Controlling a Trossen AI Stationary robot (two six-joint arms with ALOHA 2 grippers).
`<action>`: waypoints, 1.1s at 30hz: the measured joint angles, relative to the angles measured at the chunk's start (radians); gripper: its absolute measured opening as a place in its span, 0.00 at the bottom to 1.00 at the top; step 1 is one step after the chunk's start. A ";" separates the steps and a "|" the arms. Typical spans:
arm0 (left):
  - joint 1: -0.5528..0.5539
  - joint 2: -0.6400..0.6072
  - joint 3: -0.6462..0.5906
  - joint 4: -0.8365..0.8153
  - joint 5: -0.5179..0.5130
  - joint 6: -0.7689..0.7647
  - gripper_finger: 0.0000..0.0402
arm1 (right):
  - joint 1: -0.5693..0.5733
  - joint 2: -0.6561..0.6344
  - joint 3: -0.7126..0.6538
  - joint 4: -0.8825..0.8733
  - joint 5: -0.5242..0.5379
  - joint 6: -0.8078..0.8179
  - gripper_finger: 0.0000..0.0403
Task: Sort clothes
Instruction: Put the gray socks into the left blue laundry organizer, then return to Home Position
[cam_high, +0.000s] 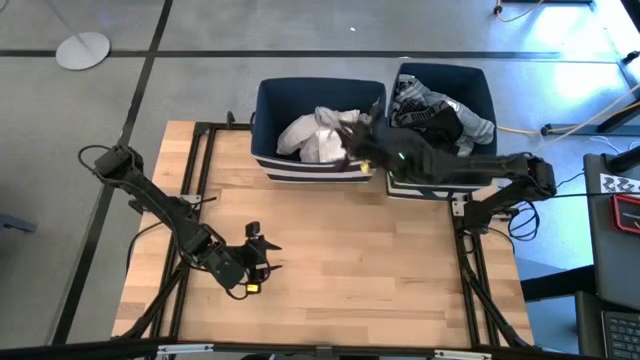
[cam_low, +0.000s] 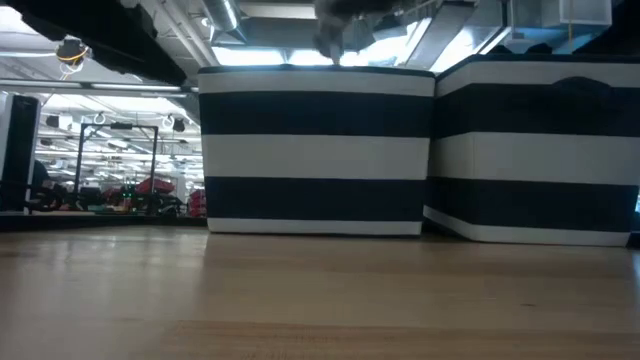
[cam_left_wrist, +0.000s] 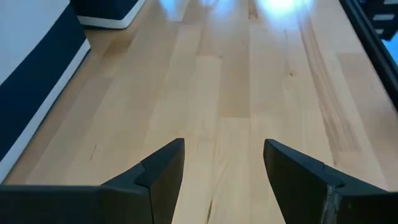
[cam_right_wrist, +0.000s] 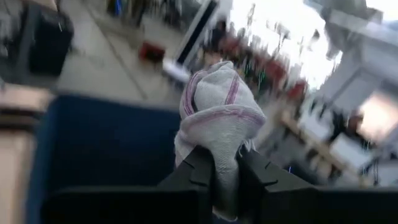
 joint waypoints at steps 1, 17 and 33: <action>0.003 0.000 -0.004 0.004 0.000 -0.005 0.52 | -0.033 0.010 0.027 -0.068 -0.017 0.040 0.09; 0.015 0.000 -0.007 0.013 0.000 -0.011 0.52 | -0.223 0.030 0.104 -0.385 -0.159 0.373 0.56; 0.021 0.000 -0.007 0.013 0.000 -0.059 0.52 | 0.119 -0.124 0.425 -1.145 -0.100 0.545 0.79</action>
